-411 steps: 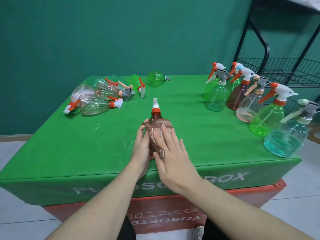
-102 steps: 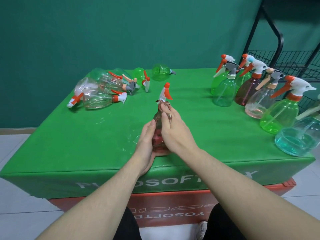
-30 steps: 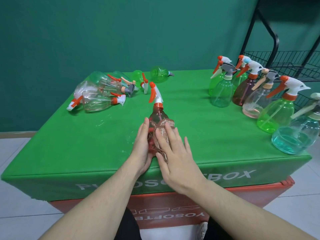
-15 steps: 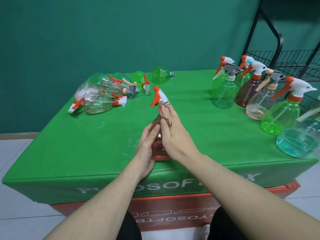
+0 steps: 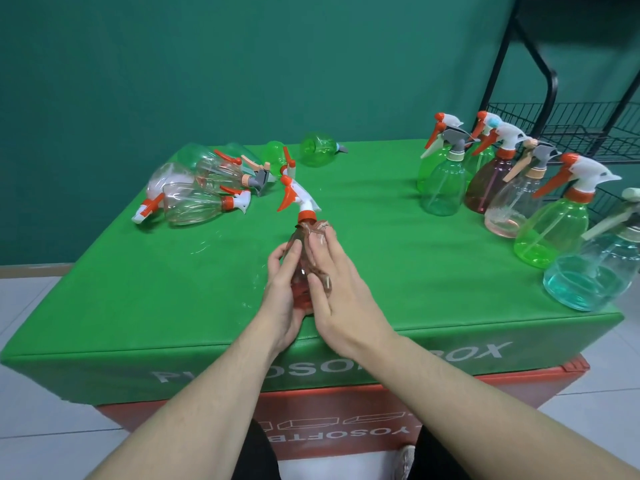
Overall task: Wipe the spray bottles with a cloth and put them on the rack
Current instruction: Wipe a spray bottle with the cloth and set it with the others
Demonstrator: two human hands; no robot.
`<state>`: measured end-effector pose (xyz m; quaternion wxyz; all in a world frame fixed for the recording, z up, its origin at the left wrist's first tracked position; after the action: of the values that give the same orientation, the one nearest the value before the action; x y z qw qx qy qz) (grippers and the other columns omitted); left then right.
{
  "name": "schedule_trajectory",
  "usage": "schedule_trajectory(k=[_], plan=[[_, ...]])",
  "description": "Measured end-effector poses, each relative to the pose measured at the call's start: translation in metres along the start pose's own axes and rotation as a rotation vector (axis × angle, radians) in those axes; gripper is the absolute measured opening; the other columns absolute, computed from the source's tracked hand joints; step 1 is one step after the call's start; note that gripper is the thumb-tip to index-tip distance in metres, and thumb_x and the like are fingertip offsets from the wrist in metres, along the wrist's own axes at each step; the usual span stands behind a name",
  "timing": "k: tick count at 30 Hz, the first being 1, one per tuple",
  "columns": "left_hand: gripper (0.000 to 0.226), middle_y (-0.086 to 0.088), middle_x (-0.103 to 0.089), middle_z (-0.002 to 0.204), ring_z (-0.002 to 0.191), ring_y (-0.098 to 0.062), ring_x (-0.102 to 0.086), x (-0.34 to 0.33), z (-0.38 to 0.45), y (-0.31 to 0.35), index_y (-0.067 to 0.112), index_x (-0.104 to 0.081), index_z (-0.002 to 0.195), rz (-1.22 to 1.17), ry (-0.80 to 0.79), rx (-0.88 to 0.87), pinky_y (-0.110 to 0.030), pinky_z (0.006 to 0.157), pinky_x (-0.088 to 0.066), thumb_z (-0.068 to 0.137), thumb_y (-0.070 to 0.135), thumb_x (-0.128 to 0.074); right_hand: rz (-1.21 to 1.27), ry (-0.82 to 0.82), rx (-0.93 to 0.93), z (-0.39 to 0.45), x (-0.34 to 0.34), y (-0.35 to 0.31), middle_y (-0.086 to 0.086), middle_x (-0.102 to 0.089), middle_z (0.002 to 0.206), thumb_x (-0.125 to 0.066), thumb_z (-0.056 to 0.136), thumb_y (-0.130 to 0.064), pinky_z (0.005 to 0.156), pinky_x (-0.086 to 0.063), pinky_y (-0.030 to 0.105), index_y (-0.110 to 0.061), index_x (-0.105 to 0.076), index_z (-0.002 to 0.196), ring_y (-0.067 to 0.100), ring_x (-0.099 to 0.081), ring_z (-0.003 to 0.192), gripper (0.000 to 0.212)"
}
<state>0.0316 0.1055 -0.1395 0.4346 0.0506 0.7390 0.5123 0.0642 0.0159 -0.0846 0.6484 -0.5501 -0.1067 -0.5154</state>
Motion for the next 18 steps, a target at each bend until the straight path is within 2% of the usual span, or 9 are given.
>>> schedule_trajectory(k=[3, 6, 8, 12, 15, 18], plan=[[0.065, -0.003, -0.077, 0.103, 0.091, -0.017, -0.074, 0.003, 0.000, 0.001, 0.020, -0.048, 0.133, -0.025, 0.022, -0.001, -0.034, 0.081, -0.062, 0.077, 0.042, -0.072, -0.060, -0.039, 0.005, -0.010, -0.008, -0.001, -0.011, 0.009, 0.170, -0.016, 0.100, -0.049, 0.126, -0.014, 0.050, -0.035, -0.005, 0.162, 0.015, 0.004, 0.157, 0.064], [0.058, -0.007, -0.076, 0.105, 0.093, -0.021, -0.073, 0.008, 0.001, 0.002, 0.020, -0.048, 0.131, -0.048, 0.043, -0.010, -0.041, 0.095, -0.056, 0.081, 0.040, -0.070, -0.109, -0.079, 0.027, -0.023, -0.014, -0.004, -0.013, 0.017, 0.168, -0.014, 0.100, -0.049, 0.126, -0.011, 0.053, -0.037, -0.001, 0.161, 0.018, 0.013, 0.156, 0.064], [0.046, -0.008, -0.075, 0.104, 0.089, -0.020, -0.073, 0.008, 0.000, 0.002, 0.021, -0.049, 0.128, -0.033, 0.042, -0.017, -0.040, 0.092, -0.057, 0.088, 0.037, -0.066, -0.110, -0.086, 0.031, -0.030, -0.014, -0.004, -0.016, 0.022, 0.166, -0.014, 0.100, -0.050, 0.126, -0.009, 0.052, -0.040, 0.001, 0.160, 0.017, 0.017, 0.155, 0.063], [0.048, -0.002, -0.078, 0.100, 0.086, -0.015, -0.075, 0.002, -0.002, 0.002, 0.020, -0.051, 0.132, 0.045, 0.022, -0.012, -0.029, 0.073, -0.060, 0.089, 0.036, -0.063, -0.085, -0.064, 0.013, -0.032, -0.009, -0.002, -0.020, 0.023, 0.164, -0.014, 0.100, -0.049, 0.126, -0.008, 0.051, -0.043, 0.003, 0.158, 0.013, 0.018, 0.155, 0.061], [0.044, -0.004, -0.076, 0.115, 0.100, -0.017, -0.074, 0.001, -0.003, -0.001, 0.018, -0.054, 0.140, 0.129, 0.007, 0.010, -0.031, 0.075, -0.058, 0.101, 0.036, -0.056, -0.112, -0.027, 0.021, -0.027, -0.003, -0.002, -0.019, 0.020, 0.166, -0.016, 0.100, -0.048, 0.126, -0.009, 0.052, -0.041, -0.002, 0.159, 0.015, 0.018, 0.155, 0.061], [0.054, -0.006, -0.074, 0.122, 0.108, -0.019, -0.072, -0.006, -0.003, -0.005, 0.017, -0.057, 0.141, 0.189, -0.046, 0.015, -0.032, 0.077, -0.059, 0.094, 0.044, -0.063, -0.161, 0.011, 0.032, -0.014, 0.005, 0.002, -0.010, 0.007, 0.170, -0.018, 0.101, -0.046, 0.126, -0.011, 0.051, -0.035, -0.013, 0.161, 0.021, 0.010, 0.157, 0.061]])
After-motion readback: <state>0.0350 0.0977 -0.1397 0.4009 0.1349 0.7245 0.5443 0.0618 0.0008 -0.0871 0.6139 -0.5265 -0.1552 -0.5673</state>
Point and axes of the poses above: each hand's wrist, its own z-axis towards the middle knuckle, its own x-axis out of the back of the hand, y = z × x, the point moved 10 cm from there along z, towards the middle knuckle
